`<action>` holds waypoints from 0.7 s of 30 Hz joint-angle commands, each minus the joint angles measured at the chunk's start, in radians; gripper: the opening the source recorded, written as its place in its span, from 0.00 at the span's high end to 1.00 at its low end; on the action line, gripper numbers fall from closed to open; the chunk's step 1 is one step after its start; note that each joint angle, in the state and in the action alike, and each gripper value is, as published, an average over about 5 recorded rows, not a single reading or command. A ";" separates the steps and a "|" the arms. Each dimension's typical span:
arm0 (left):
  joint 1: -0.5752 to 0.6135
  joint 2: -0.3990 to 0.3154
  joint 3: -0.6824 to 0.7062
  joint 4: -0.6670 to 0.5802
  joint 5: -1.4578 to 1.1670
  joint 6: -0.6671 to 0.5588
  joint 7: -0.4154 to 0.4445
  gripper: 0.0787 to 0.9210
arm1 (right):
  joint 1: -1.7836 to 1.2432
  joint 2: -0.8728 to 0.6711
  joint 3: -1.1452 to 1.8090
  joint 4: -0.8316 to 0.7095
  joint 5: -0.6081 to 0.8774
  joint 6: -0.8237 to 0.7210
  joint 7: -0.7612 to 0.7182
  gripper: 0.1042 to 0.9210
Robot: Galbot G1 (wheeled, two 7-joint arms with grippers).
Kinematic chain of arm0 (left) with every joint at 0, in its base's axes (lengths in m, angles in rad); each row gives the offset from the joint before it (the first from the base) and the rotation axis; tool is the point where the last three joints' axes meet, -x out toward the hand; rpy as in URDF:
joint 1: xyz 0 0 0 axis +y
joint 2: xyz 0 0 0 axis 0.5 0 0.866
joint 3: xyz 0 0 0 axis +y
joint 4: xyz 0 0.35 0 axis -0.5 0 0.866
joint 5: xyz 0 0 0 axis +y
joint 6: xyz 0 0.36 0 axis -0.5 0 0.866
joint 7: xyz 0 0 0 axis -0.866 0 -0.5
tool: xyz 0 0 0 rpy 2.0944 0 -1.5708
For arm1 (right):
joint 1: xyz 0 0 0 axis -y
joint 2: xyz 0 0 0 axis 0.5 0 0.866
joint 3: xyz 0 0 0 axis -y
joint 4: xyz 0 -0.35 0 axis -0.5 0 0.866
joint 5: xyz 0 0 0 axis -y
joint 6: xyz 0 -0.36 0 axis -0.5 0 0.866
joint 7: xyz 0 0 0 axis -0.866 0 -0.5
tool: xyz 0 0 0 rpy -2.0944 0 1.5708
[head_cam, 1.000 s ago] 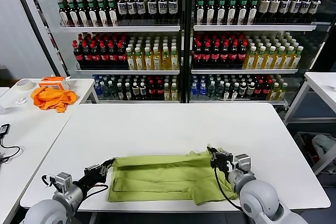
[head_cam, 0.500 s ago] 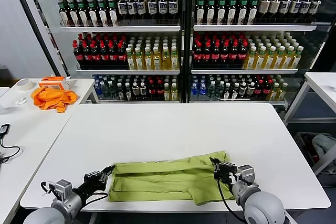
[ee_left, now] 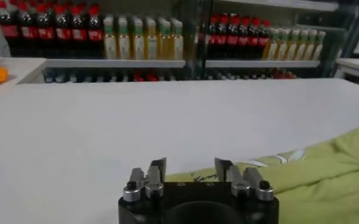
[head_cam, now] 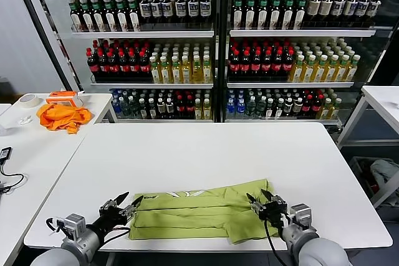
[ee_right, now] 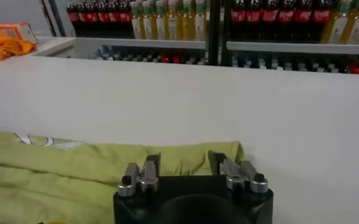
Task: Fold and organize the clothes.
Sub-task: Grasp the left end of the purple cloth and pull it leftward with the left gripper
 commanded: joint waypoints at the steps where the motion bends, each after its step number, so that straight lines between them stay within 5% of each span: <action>1: -0.008 -0.038 0.084 -0.048 -0.037 0.004 -0.250 0.34 | -0.103 0.016 0.075 0.059 -0.049 0.013 -0.018 0.27; 8: -0.004 -0.057 0.153 -0.029 0.003 0.021 -0.307 0.13 | -0.121 0.039 0.071 0.048 -0.075 0.025 -0.016 0.13; 21: -0.092 -0.134 0.203 0.029 0.017 -0.013 -0.405 0.12 | -0.116 0.069 0.049 0.014 -0.120 0.033 -0.013 0.12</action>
